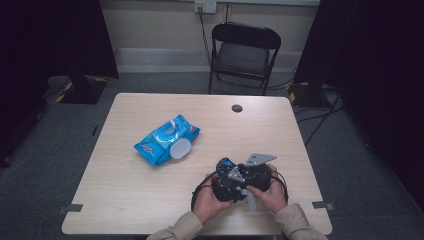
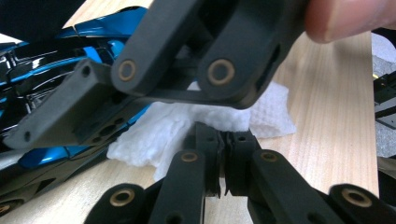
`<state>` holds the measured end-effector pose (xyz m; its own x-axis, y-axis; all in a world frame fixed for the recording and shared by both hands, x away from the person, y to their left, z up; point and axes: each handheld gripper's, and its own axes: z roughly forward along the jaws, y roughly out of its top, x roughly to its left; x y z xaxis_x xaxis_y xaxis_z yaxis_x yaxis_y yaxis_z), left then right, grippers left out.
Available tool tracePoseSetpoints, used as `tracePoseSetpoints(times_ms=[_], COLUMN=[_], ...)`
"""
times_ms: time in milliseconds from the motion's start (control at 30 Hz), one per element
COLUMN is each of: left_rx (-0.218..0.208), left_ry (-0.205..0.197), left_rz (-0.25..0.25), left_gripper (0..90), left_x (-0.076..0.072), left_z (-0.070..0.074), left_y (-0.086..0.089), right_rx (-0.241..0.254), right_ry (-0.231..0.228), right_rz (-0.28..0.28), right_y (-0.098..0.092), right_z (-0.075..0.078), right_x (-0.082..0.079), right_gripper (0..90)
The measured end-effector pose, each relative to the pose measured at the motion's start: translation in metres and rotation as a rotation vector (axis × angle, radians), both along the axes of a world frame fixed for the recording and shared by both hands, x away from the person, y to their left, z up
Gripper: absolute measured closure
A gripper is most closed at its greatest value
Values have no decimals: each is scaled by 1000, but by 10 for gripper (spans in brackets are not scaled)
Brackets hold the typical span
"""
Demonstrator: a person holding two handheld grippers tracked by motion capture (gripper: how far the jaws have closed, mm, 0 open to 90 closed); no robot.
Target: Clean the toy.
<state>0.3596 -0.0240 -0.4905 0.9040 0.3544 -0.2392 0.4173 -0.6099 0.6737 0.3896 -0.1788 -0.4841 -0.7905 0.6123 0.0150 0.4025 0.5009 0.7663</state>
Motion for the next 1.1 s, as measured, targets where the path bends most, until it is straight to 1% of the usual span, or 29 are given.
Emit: tracePoseSetpoints(times_ms=[67, 133, 200, 233, 267, 300, 333, 367, 467, 500, 533, 600, 667, 733, 767, 833, 900, 967, 1000, 1067, 1100], left_rx=[-8, -2, -12, -10, -10, -22, -23, -13, -21, -27, -28, -39, -33, -39, -30, -43, -26, -27, -17, -14, -3], left_ry=[5, -10, -13, -13, -10, -10, -9, -14, -17, -14, -24, -25, -37, -40, -47, -42, -51, -52, -56, -56, -60], left_rz=[-3, -25, -29, -33, -34, -34, -32, -29, -3, 12, 31, 54, 90, 121, 136, 168, 195, 224, 235, 258, 261], left_gripper=[866, 866, 866, 866, 866, 866, 866, 866, 866, 867, 867, 867, 866, 866, 867, 867, 866, 867, 866, 867, 867], left_x=[-2, -4, -7, -8, -9, -10, -10, -10, -8, -8, -7, -4, -1, 2, 3, 7, 10, 14, 16, 20, 21], left_z=[0, 0, 1, 2, 3, 4, 5, 7, 14, 16, 18, 21, 25, 27, 28, 29, 29, 28, 27, 26, 26], left_y=[-1, -4, -5, -5, -3, 2, 4, 8, 25, 30, 38, 49, 64, 75, 80, 91, 100, 107, 110, 116, 118], right_rx=[5, 6, 11, 11, 11, 12, 14, 14, 16, 15, 14, 16, 16, 13, 13, 13, 12, 11, 12, 15, 16], right_ry=[0, 2, 5, 5, 5, 5, 4, 4, 5, 4, 4, 6, 6, 4, 4, 3, 2, 0, 1, 3, 3], right_rz=[-2, 0, 0, 0, 1, 2, 3, 2, 2, 2, 2, 2, 2, 3, 2, 1, 1, 1, 1, 0, 0], right_y=[0, 0, -1, -1, -1, -1, -1, -1, 0, 0, 0, 0, 0, 0, 0, 0, 0, 0, 0, 0, 0], right_z=[0, 0, -1, -1, -1, -1, -1, -1, -1, -1, -1, -1, -1, -1, -1, -1, -1, -1, -1, -1, -1], right_x=[0, 0, 1, 1, 1, 1, 1, 1, 1, 1, 1, 1, 1, 1, 1, 1, 1, 1, 1, 1, 1], right_gripper=[426, 426, 426, 426, 426, 425, 425, 425, 425, 425, 425, 425, 425, 425, 425, 425, 425, 425, 425, 425, 425])
